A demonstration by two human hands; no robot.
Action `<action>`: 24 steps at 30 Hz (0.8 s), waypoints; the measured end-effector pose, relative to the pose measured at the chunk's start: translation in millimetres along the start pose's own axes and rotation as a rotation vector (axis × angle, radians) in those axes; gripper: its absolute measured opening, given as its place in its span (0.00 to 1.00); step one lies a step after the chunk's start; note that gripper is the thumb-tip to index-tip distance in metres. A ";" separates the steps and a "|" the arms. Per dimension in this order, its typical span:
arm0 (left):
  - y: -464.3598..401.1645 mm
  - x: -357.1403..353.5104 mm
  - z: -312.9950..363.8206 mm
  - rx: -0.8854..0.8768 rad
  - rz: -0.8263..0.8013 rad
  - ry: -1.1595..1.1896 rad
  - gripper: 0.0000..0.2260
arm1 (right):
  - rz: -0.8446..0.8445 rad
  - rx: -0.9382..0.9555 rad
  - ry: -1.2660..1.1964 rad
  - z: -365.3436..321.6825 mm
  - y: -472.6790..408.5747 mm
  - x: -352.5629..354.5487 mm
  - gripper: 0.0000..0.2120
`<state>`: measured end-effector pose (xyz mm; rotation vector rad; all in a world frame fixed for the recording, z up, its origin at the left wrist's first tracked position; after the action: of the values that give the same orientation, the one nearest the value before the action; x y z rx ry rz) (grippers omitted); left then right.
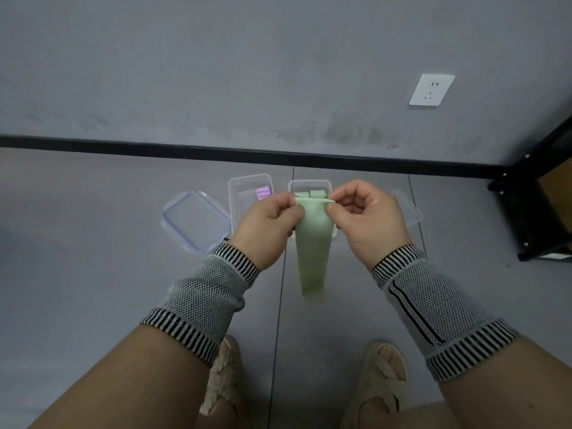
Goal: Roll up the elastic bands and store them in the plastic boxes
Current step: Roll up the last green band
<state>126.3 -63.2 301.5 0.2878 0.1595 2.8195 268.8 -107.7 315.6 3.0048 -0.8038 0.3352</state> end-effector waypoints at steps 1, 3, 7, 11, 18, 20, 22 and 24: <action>-0.5 0.3 -0.2 0.005 0.014 0.013 0.08 | 0.004 -0.011 -0.014 0.2 -0.8 1.1 0.09; -1.2 1.6 -1.5 0.013 0.050 0.021 0.08 | -0.035 -0.032 -0.031 1.0 -0.7 0.5 0.08; -0.9 0.6 -4.3 0.043 0.061 0.068 0.08 | -0.058 -0.015 -0.028 3.1 0.3 -2.6 0.10; 0.7 2.2 -4.4 0.065 0.063 0.071 0.08 | -0.096 -0.012 -0.040 4.4 0.1 -5.9 0.10; 0.4 0.2 -3.4 0.172 0.047 0.163 0.05 | -0.107 0.073 0.023 0.5 0.1 -10.0 0.14; 0.6 -0.5 -1.4 0.202 0.045 0.209 0.08 | -0.105 0.121 0.069 1.0 -0.1 -10.2 0.14; 0.4 0.3 -1.2 0.212 0.045 0.221 0.10 | -0.096 0.188 0.110 -0.8 1.5 -10.7 0.13; 1.0 0.7 -1.4 0.192 0.036 0.204 0.09 | -0.084 0.247 0.137 -2.4 2.7 -10.8 0.10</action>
<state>125.0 -64.1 300.4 0.0437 0.4759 2.8689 257.9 -104.6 315.7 3.1822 -0.6687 0.6760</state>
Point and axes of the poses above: each hand's wrist, its own y-axis away from the middle knuckle, its own x-axis out of the back of the hand, z = x × y, the point moved 5 cm from there along -y, towards the middle knuckle, and after that the axes turned 8 degrees about z, right-handed, at the moved point
